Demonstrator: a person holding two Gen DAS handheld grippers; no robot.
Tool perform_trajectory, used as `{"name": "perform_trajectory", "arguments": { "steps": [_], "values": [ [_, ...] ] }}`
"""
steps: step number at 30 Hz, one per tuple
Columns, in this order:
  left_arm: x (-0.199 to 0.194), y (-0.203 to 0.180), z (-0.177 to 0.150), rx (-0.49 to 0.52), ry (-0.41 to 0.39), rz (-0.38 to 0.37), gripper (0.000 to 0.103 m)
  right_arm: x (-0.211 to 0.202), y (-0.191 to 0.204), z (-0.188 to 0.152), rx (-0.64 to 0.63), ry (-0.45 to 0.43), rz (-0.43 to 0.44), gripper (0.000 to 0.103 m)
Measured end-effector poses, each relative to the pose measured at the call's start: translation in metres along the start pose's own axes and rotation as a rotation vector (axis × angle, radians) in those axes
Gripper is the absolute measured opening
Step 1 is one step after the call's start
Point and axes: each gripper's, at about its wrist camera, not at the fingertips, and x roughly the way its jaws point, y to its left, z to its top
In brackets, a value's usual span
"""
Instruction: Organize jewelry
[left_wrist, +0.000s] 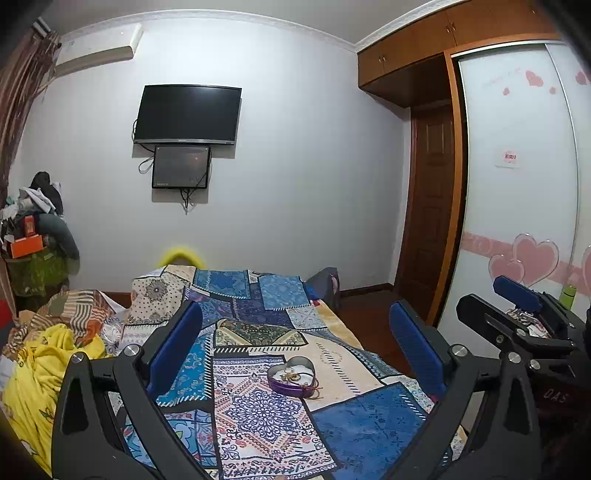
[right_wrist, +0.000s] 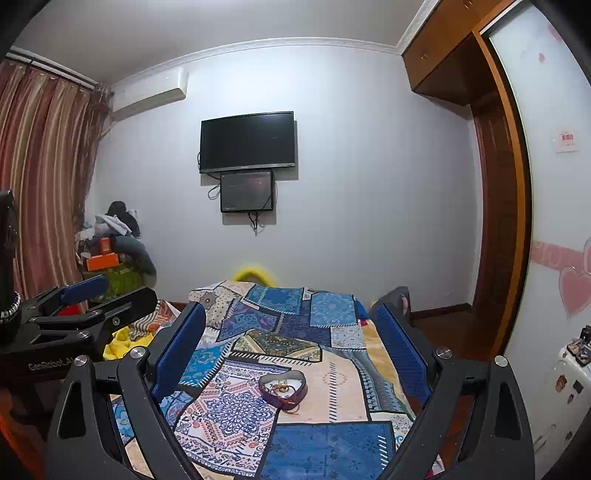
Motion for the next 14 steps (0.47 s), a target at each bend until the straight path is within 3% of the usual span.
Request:
{"name": "perform_trajectory", "arguments": {
  "steps": [14],
  "values": [
    [0.0080, 0.0055, -0.0051, -0.016, 0.015, 0.013, 0.103, 0.0095, 0.0006, -0.0046, 0.004, 0.034, 0.002, 0.092]
  ]
}}
